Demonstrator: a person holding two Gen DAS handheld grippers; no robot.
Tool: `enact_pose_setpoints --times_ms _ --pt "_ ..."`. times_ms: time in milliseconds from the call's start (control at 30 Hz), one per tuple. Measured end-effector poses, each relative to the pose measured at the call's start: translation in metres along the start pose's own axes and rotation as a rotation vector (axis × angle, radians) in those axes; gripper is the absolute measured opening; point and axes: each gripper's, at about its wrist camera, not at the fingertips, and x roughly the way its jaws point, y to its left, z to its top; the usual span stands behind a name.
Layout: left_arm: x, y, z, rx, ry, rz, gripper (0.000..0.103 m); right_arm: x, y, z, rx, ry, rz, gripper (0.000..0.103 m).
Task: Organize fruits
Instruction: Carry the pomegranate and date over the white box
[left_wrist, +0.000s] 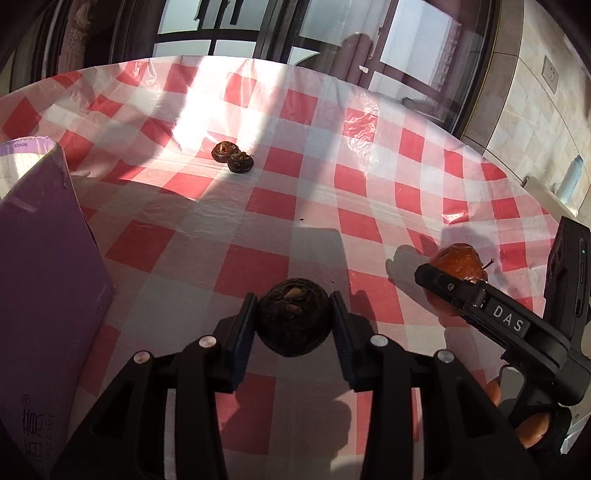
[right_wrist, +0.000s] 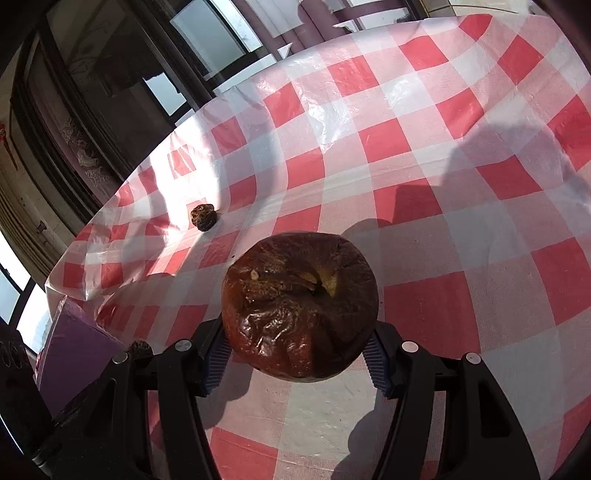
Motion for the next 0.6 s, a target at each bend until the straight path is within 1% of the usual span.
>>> enact_pose_setpoints --times_ms 100,167,267,333,433,500,600 --pt "-0.038 -0.001 -0.003 0.007 -0.045 -0.027 0.040 -0.014 0.014 -0.019 -0.023 0.018 -0.003 0.061" --pt "-0.065 0.005 0.000 0.004 -0.084 -0.034 0.040 -0.021 0.026 -0.026 -0.040 0.027 0.013 0.061" --pt "-0.109 0.021 0.010 -0.010 -0.150 -0.028 0.040 -0.031 0.057 -0.030 -0.102 0.032 0.044 0.061" --pt "-0.137 0.038 0.018 -0.023 -0.197 -0.005 0.040 -0.037 0.087 -0.032 -0.168 0.030 0.080 0.061" --pt "-0.171 0.067 0.026 -0.043 -0.239 0.045 0.040 -0.047 0.134 -0.038 -0.264 0.024 0.153 0.061" --pt "-0.188 0.089 0.030 -0.057 -0.251 0.094 0.040 -0.052 0.166 -0.044 -0.325 0.024 0.205 0.061" --pt "-0.203 0.126 0.033 -0.078 -0.243 0.166 0.040 -0.059 0.213 -0.056 -0.424 0.029 0.263 0.061"
